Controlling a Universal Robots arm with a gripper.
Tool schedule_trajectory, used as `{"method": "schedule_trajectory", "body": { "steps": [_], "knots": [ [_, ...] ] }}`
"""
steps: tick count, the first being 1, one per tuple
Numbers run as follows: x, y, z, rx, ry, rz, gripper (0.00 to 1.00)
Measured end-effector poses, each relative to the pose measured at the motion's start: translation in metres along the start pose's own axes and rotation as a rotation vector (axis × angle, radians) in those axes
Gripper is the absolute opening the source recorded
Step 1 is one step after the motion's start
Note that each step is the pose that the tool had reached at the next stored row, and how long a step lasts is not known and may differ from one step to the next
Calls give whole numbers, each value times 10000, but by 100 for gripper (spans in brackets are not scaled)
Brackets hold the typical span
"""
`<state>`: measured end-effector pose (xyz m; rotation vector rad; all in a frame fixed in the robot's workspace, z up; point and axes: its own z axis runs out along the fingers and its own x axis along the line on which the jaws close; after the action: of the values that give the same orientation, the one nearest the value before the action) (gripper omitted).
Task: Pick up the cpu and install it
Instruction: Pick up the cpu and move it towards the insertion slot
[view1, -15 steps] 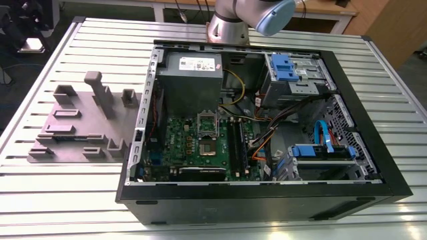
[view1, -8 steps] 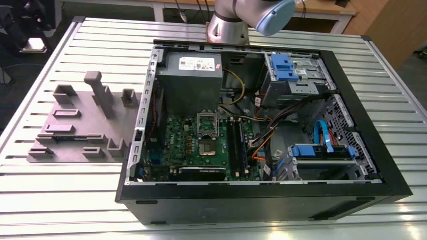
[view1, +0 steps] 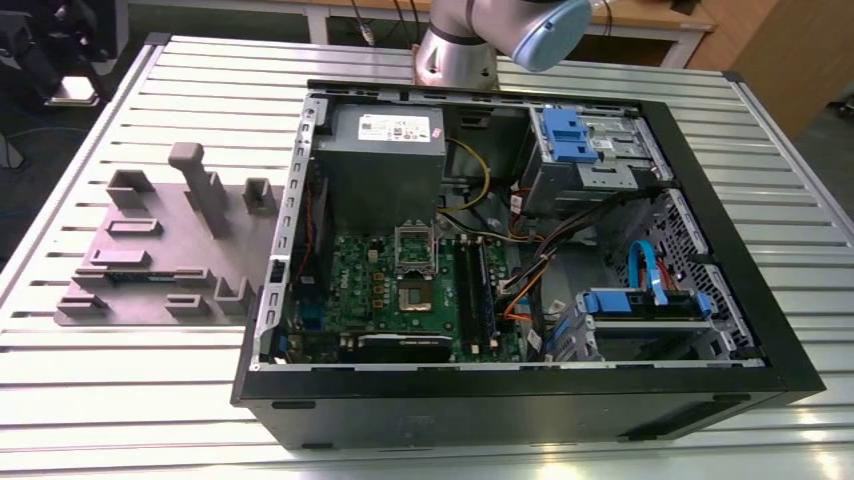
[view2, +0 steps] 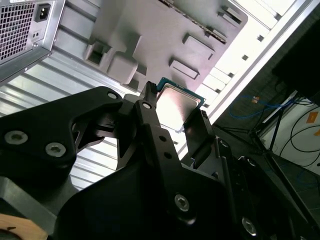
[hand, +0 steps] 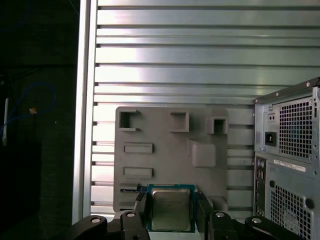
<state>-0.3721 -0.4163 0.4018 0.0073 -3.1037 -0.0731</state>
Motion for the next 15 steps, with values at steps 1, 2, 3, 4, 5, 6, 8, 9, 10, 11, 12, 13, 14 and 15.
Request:
{"method": "schedule_trajectory", "body": {
  "steps": [1, 2, 3, 4, 5, 6, 8, 9, 10, 11, 12, 13, 14, 15],
  "knots": [
    [-4, 0, -1, 0, 1, 0, 47],
    [-9, 0, -1, 1, 1, 0, 47],
    [-13, 0, -1, 1, 1, -1, 47],
    [-17, 0, -1, 0, 1, -1, 47],
    [-23, -1, -1, 1, 1, -1, 47],
    [-30, -1, -2, 1, 0, -1, 47],
    [-44, 0, -2, 0, 1, 0, 47],
    [-51, 0, -2, 0, 1, -1, 47],
    [-56, 0, -2, 0, 0, 0, 47],
    [-61, 0, -3, 0, 0, 0, 47],
    [-65, 0, -2, 0, 0, 0, 47],
    [-70, 0, -3, 0, 0, 0, 47],
    [-74, 0, -3, 0, 0, 0, 47],
    [-78, 0, -3, 1, 1, 0, 47]
  ]
}}
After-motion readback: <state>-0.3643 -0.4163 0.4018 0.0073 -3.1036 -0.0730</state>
